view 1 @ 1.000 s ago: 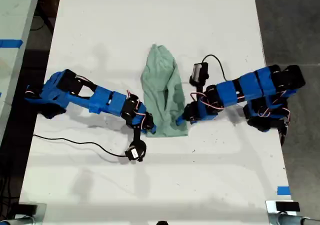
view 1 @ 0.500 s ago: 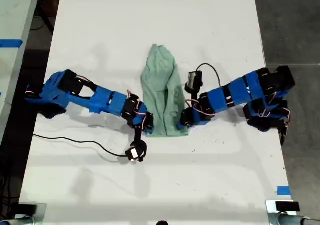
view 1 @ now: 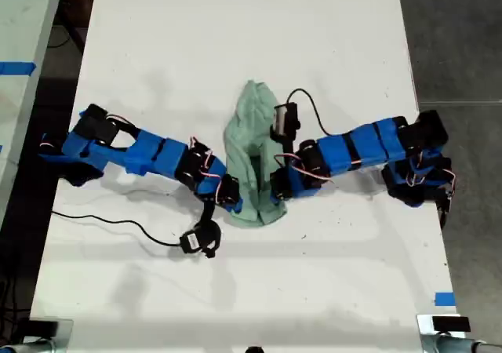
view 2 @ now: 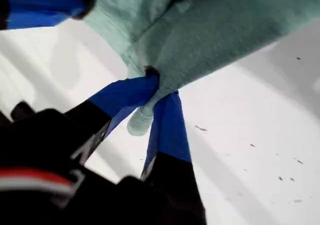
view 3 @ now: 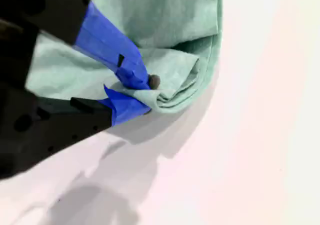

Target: Fold t shirt

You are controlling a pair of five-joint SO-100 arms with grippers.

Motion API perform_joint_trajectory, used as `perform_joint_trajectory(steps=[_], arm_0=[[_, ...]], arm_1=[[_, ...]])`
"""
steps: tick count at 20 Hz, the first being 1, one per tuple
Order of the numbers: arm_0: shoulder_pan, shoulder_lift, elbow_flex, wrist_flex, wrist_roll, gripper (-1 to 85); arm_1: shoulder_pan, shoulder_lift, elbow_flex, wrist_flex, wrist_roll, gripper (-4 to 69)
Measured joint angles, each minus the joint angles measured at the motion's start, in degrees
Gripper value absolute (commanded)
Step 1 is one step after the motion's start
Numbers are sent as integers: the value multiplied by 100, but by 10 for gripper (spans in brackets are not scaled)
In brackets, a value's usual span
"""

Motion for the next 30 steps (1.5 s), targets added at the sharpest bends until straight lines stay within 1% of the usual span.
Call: perform_joint_trajectory(steps=[1, 3, 5, 7, 8, 9, 10, 11, 12, 13, 16, 17, 18, 19, 21, 22, 23, 24, 25, 26, 28, 29, 30], arm_0=[[-88, 325, 35, 167, 53, -2], [-536, 791, 149, 563, 167, -2], [-1239, 984, 158, 984, 378, -2], [-2021, 993, 158, 1195, 703, -2], [-2382, 993, 158, 1204, 896, 9], [-2742, 993, 158, 1204, 1046, 95], [-3059, 940, 158, 1204, 1204, 137], [-3349, 879, 158, 1204, 1318, 153], [-3604, 853, 158, 1204, 1450, 163], [-3788, 853, 158, 1230, 1600, 171], [-4078, 993, 158, 1362, 2065, 170], [-4157, 1195, 158, 1424, 2232, 138], [-4263, 1468, 158, 1503, 2373, -1], [-4377, 1775, 158, 1600, 2522, -2], [-4491, 2549, 158, 1846, 2813, -2], [-4421, 3059, 176, 1969, 2848, -2], [-4148, 3683, 378, 2004, 2848, -2], [-3691, 4386, 721, 2004, 2654, -2], [-3067, 5142, 1239, 1811, 2338, -2], [-2391, 6029, 2057, 1362, 2065, -2], [-1116, 8007, 4368, -44, 1600, -2], [-633, 9035, 5687, -686, 1310, -2], [-334, 10099, 7066, -1222, 1037, -2]], arm_1=[[264, 185, -35, 97, -211, 16], [1063, 404, -18, 105, -624, 16], [1872, 536, -18, 105, -1099, 19], [2558, 545, -18, 105, -1459, 23], [2865, 545, -18, 105, -1635, 46], [3155, 545, -18, 105, -1846, 109], [3428, 545, -18, 114, -2039, 250], [3683, 545, -18, 167, -2250, 325], [3938, 545, -18, 264, -2399, 353], [4157, 545, -18, 396, -2514, 363], [4746, 721, -18, 853, -2716, 363], [4887, 879, -18, 1002, -2733, 331], [5001, 1072, -18, 1160, -2751, 70], [5054, 1345, 97, 1266, -2751, 5], [5036, 2171, 659, 1345, -2681, 5], [4860, 2663, 967, 1354, -2584, 5], [4544, 3208, 1345, 1354, -2364, 5], [4061, 3762, 1767, 1345, -2118, 5], [3489, 4333, 2285, 1248, -1811, 5], [2856, 4948, 2892, 1020, -1494, 5], [1705, 6073, 4210, 422, -914, 5], [1222, 6486, 4878, 211, -598, 5], [861, 6864, 5546, -44, -413, 5]])
